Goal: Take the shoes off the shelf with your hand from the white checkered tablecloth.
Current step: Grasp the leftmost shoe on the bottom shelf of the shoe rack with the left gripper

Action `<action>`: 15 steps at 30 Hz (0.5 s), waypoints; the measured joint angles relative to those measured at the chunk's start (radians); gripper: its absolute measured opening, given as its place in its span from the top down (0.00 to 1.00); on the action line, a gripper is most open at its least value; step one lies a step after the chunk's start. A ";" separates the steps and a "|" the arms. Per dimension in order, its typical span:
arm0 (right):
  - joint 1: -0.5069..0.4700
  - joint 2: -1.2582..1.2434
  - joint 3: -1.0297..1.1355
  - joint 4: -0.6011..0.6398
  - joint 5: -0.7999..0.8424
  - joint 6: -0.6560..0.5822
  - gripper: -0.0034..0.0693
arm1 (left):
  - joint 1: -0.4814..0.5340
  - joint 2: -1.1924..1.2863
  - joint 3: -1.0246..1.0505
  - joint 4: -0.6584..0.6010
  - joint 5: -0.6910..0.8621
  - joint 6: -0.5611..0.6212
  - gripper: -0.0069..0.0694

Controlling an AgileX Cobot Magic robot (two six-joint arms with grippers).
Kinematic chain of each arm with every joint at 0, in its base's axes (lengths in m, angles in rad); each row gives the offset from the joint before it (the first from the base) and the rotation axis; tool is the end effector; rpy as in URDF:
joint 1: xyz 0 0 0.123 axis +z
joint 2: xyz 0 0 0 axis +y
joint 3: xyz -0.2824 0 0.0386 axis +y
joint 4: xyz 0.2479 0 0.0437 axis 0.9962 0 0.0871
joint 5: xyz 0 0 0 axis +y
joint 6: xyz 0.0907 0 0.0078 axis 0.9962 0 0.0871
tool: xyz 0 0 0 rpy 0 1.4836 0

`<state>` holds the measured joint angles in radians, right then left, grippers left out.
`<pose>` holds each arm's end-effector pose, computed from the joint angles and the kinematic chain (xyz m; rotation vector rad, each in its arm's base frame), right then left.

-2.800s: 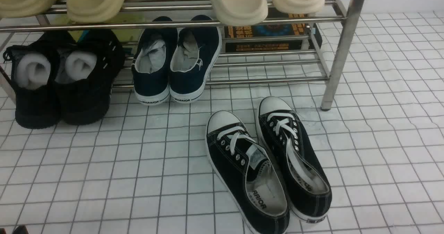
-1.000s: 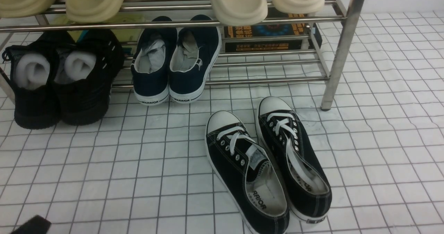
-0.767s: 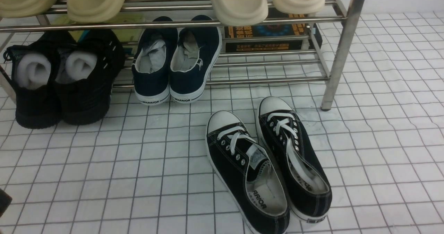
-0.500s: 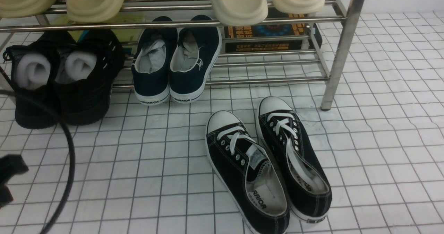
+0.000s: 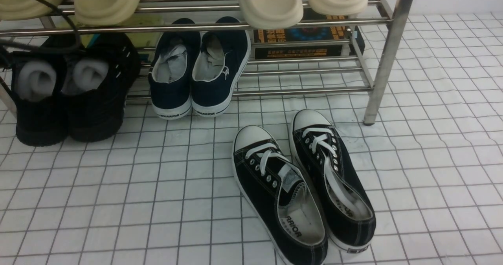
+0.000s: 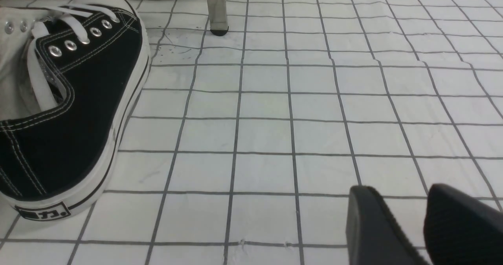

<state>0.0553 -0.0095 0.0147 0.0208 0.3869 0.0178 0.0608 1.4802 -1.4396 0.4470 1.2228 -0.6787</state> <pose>0.0520 0.0036 0.1739 -0.0225 1.8761 0.0709 0.2941 0.0550 0.3657 -0.8569 2.4619 0.4104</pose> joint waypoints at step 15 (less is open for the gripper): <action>0.000 0.000 0.000 0.000 0.000 0.000 0.63 | 0.186 0.106 -0.083 -0.483 -0.085 0.157 0.45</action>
<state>0.0553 -0.0095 0.0147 0.0208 0.3869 0.0178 0.2470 1.5862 -1.5228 -0.0357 1.1375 -0.5219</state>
